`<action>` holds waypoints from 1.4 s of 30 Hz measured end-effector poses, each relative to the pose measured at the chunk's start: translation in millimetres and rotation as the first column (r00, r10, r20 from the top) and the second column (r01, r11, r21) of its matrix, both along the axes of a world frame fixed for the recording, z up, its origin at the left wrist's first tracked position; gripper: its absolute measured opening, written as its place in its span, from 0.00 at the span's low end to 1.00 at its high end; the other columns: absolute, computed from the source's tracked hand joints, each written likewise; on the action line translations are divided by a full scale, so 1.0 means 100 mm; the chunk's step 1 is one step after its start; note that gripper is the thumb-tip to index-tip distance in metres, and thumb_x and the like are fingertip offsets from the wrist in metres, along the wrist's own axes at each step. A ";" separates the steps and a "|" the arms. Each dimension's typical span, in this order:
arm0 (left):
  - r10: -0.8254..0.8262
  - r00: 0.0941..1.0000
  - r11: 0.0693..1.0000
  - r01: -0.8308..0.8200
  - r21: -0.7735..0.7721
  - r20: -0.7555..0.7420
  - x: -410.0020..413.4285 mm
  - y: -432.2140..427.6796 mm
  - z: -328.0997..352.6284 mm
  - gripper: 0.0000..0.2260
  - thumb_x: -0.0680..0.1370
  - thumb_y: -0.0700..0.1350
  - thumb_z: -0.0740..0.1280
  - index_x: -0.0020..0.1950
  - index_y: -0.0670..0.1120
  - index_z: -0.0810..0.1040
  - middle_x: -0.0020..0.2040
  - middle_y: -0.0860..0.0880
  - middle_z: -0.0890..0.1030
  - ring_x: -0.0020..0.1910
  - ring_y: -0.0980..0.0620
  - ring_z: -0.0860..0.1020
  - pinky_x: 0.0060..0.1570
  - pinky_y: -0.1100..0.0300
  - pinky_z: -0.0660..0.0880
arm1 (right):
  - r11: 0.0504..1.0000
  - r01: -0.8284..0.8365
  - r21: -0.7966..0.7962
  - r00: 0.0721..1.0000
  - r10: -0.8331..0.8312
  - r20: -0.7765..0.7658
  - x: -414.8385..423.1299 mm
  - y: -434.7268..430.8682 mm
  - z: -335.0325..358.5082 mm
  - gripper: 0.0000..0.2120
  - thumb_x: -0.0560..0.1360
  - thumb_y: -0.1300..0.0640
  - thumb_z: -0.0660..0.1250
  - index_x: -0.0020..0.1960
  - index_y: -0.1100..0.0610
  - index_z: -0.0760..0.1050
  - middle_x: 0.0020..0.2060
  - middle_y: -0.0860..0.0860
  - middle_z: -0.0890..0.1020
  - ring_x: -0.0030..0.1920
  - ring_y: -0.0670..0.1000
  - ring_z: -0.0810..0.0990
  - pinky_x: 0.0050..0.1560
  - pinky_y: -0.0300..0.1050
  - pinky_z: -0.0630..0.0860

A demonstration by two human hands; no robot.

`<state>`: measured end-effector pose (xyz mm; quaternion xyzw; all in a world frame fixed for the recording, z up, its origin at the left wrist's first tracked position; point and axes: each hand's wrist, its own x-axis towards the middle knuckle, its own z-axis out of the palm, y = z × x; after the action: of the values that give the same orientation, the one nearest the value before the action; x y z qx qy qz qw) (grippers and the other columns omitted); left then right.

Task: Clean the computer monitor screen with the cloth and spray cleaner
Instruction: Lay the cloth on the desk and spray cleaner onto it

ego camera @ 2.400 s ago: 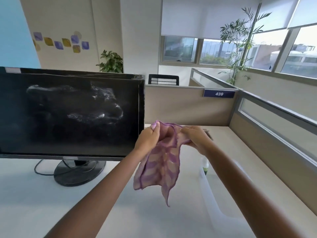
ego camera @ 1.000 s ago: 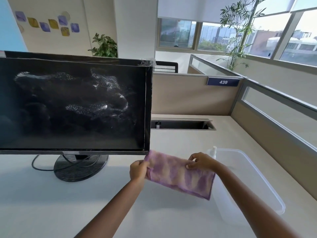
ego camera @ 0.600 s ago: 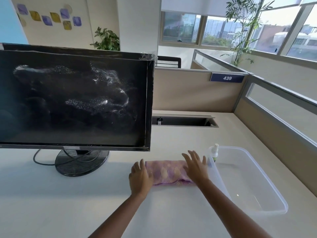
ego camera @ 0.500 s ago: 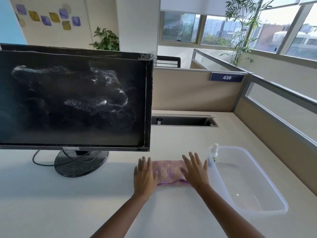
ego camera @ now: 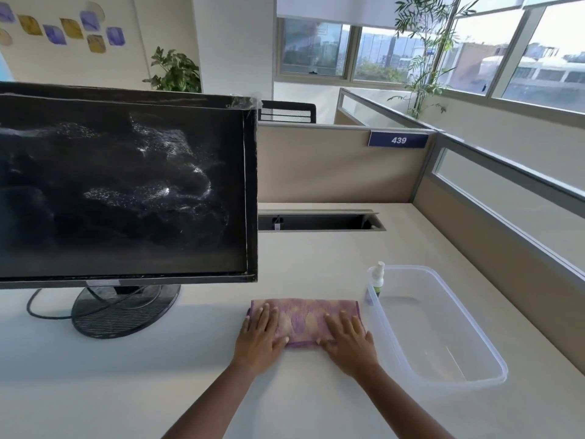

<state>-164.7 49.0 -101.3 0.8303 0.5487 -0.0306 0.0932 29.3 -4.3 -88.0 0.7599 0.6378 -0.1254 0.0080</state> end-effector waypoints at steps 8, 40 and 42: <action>-0.003 0.997 0.998 -0.002 0.063 0.079 0.25 -0.04 0.01 0.29 0.80 0.57 0.49 0.76 0.45 0.47 0.78 0.45 0.48 0.77 0.46 0.46 0.74 0.48 0.46 | 0.827 0.055 0.559 0.965 0.100 -0.242 0.24 0.23 0.61 0.12 0.78 0.59 0.60 0.59 0.59 0.76 0.58 0.54 0.77 0.59 0.54 0.76 0.53 0.47 0.75; -0.043 0.964 0.996 0.021 0.088 0.262 0.67 -0.28 0.16 0.22 0.81 0.51 0.49 0.74 0.44 0.55 0.77 0.46 0.53 0.76 0.48 0.51 0.74 0.52 0.51 | 0.923 0.339 -0.181 0.889 -0.377 -0.259 1.42 0.24 0.36 0.23 0.69 0.56 0.67 0.63 0.53 0.71 0.64 0.55 0.73 0.63 0.56 0.71 0.63 0.48 0.69; -0.047 0.959 0.997 0.030 0.067 0.279 0.70 -0.30 0.20 0.23 0.81 0.51 0.49 0.74 0.44 0.54 0.77 0.45 0.52 0.76 0.48 0.50 0.74 0.52 0.50 | 0.931 0.295 -0.213 0.924 -0.335 -0.186 1.43 0.19 0.38 0.23 0.68 0.59 0.69 0.62 0.54 0.72 0.62 0.55 0.74 0.61 0.55 0.72 0.58 0.44 0.71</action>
<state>-94.9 19.1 -80.9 0.8393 0.5143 0.1026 0.1434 172.7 14.5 -50.1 0.8305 0.4896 -0.2654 -0.0139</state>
